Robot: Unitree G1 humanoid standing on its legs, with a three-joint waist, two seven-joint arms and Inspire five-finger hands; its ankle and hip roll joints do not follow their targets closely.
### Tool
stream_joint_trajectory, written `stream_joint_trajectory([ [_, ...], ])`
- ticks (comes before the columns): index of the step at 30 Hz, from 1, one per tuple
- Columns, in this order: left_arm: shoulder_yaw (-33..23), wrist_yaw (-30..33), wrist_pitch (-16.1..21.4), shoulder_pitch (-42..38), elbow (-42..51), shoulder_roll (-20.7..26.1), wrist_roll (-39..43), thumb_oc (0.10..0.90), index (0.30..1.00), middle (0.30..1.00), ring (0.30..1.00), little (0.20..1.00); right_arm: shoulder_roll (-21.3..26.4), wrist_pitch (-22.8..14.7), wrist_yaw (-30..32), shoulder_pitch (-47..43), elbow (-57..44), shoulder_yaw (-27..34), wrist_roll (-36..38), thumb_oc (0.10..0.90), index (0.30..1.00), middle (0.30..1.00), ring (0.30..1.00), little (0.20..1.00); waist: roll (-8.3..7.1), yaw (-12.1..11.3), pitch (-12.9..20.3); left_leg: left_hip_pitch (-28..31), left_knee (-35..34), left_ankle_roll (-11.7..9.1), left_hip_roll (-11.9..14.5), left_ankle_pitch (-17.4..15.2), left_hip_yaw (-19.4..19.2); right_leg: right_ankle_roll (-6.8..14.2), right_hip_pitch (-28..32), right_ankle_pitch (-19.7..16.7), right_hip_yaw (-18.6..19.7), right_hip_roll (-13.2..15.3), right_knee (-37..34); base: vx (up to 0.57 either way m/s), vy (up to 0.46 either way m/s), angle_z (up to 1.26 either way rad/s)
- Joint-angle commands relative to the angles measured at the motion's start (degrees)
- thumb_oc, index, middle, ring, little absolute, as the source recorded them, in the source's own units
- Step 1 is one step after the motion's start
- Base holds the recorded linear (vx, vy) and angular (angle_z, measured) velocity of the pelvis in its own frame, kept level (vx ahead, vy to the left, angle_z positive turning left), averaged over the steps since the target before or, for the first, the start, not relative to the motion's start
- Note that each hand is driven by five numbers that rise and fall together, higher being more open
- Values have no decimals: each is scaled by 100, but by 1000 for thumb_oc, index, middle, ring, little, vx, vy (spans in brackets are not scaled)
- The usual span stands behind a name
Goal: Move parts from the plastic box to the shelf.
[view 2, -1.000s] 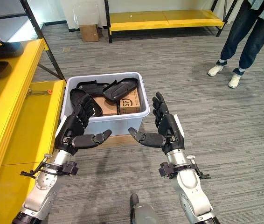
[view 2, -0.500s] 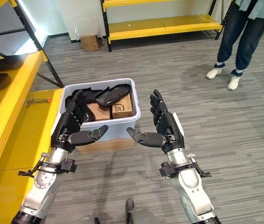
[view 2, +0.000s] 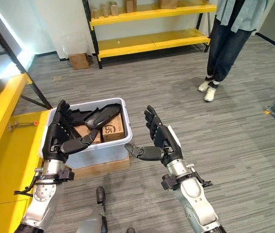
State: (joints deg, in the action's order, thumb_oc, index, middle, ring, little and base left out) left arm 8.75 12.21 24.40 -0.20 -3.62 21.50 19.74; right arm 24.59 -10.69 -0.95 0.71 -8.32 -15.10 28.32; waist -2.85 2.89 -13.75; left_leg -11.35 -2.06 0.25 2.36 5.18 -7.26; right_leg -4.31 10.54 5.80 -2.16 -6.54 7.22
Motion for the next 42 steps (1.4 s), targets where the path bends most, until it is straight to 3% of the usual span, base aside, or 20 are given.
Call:
stream_joint_trajectory([
  [1,-338,18,671,-606,749,170,-142,900,1000,1000,1000,1000,29,-624,-113,-570,-525,180,173,900,1000,1000,1000,1000,347,16,157,388,-19,-460,646,169,-4,373,-19,814,100,437,626,285,59,-2],
  [4,-406,121,623,-556,777,131,-287,900,1000,1000,1000,1000,-17,-514,-61,-507,-580,240,124,900,1000,1000,1000,1000,349,27,201,494,116,-456,559,163,-51,361,-2,743,4,478,512,224,51,-18],
  [6,-597,754,818,-450,836,77,-255,900,1000,1000,1000,1000,-42,-370,35,-424,-646,282,57,900,1000,1000,1000,1000,354,9,235,547,206,-458,498,158,-93,355,-47,675,-158,564,401,263,60,31],
  [12,-838,1313,796,-357,979,1,-582,900,1000,1000,1000,1000,-87,-361,281,-325,-686,288,-39,900,1000,1000,1000,1000,281,-84,213,489,320,-430,421,54,-151,385,-145,636,-429,661,339,105,-12,17],
  [30,-1034,1245,403,-199,1169,61,-603,900,1000,1000,1000,1000,-171,-415,440,-318,-666,330,-204,900,1000,1000,1000,1000,192,-304,71,208,748,-347,202,-202,-78,454,-197,533,-638,841,192,32,4,5],
  [42,-1007,675,328,-336,1228,153,-477,900,1000,1000,1000,1000,-323,-575,517,-416,-652,346,-391,900,1000,1000,1000,1000,4,-475,175,201,1002,-11,-181,-617,80,690,-161,724,-556,980,595,143,90,7],
])
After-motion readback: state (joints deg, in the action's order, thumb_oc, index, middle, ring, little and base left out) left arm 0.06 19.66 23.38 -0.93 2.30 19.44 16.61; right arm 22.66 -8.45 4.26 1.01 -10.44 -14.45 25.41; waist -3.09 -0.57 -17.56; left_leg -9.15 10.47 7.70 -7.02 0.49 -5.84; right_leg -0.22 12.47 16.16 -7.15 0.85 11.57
